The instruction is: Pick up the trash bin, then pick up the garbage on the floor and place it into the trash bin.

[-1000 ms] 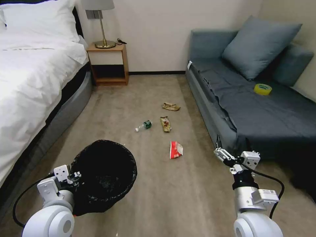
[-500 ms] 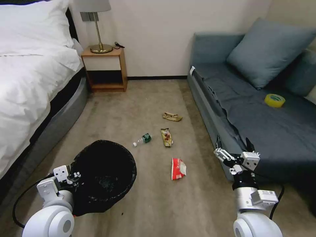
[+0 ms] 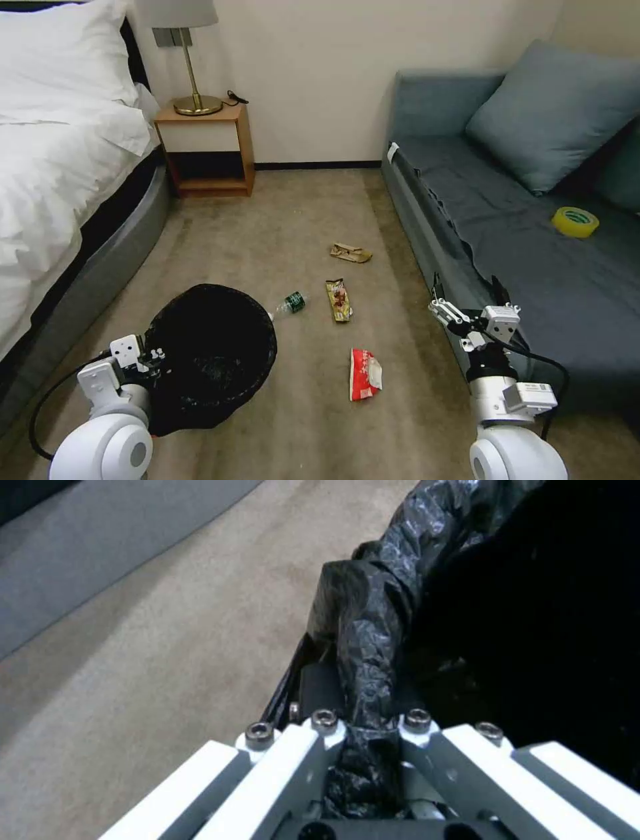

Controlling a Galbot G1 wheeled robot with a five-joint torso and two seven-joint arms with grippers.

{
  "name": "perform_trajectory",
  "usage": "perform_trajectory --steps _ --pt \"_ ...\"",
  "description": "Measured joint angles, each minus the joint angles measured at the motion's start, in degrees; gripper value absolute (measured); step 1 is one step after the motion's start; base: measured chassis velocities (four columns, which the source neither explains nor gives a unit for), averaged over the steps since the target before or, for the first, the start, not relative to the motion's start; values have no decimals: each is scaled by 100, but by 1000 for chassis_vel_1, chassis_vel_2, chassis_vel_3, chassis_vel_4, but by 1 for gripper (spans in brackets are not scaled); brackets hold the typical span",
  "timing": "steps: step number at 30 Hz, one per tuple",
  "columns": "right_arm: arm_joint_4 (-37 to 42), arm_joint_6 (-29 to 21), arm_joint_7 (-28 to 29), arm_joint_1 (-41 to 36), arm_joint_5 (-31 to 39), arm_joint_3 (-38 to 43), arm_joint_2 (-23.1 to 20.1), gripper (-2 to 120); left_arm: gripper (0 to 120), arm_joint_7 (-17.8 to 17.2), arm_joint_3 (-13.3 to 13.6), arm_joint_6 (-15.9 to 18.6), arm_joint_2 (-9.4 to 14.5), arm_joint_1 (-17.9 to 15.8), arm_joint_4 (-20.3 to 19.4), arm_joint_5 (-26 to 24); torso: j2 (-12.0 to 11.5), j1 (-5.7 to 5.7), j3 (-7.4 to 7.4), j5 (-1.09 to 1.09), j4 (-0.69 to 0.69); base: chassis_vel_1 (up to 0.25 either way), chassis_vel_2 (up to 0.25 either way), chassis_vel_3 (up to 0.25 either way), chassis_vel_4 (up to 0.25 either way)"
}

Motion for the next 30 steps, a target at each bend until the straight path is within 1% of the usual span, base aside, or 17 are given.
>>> perform_trajectory --steps 5,8,10,11,13,14,17,18,19,21,22,23,24,27,28,30 --pt "-80 -22 30 47 -26 -40 9 100 2 0 25 0 79 -132 143 -56 0 0 0 0 -1 -74 69 68 -72" --pt "-128 -165 113 127 -25 -101 -29 100 2 0 24 0 106 -171 192 -78 0 1 0 0 -2 -46 14 37 -57" --pt "-181 -573 315 234 122 -231 -142 100 2 -2 25 1 141 -243 256 -104 0 0 0 -1 0 0 0 0 0" --pt "-200 -835 449 276 306 -311 -205 100 2 -2 38 1 165 -288 293 -114 0 0 0 0 0 0 0 0 0" --pt "-261 -1448 810 405 927 -546 -350 100 2 13 20 1 191 -345 333 -115 0 0 0 -2 -2 0 0 0 0" --pt "-261 -1448 810 405 927 -546 -350 100 2 13 20 1 191 -345 333 -115 0 0 0 -2 -2 0 0 0 0" --pt "-486 -2320 1309 675 1874 -1022 -577 100 2 58 -135 1 210 -354 345 -108 0 0 0 0 0 0 0 0 0" --pt "-578 -2537 1456 756 2093 -1184 -641 100 2 65 -177 1 214 -353 353 -106 0 0 0 0 0 0 0 0 0" --pt "-578 -2537 1456 756 2093 -1184 -641 100 2 65 -177 1 214 -353 353 -106 0 0 0 0 0 0 0 0 0" --pt "-820 -2975 1808 935 2518 -1510 -740 100 2 79 -238 1 202 -357 378 -106 0 0 0 0 1 0 0 0 0" --pt "-1041 -3281 2054 1073 2840 -1743 -802 100 2 83 -272 1 169 -369 390 -95 0 0 0 0 1 0 0 0 0" --pt "-1190 -3434 2197 1152 3037 -1867 -835 100 2 84 -289 1 148 -372 391 -87 0 0 0 -1 -2 0 0 0 0" --pt "-1190 -3434 2197 1152 3037 -1867 -835 100 2 84 -289 1 148 -372 391 -87 0 0 0 -1 -2 0 0 0 0" --pt "-1885 -3702 2522 1482 3528 -2322 -895 100 2 99 -317 2 59 -370 377 -76 0 1 0 1 0 0 0 0 0" --pt "-2102 -3734 2587 1605 3558 -2444 -892 100 2 101 -334 2 44 -370 375 -71 0 0 0 0 0 0 0 0 0" --pt "-2158 -3741 2603 1634 3558 -2471 -889 100 2 101 -341 2 38 -369 375 -70 0 0 0 0 0 0 0 0 0"
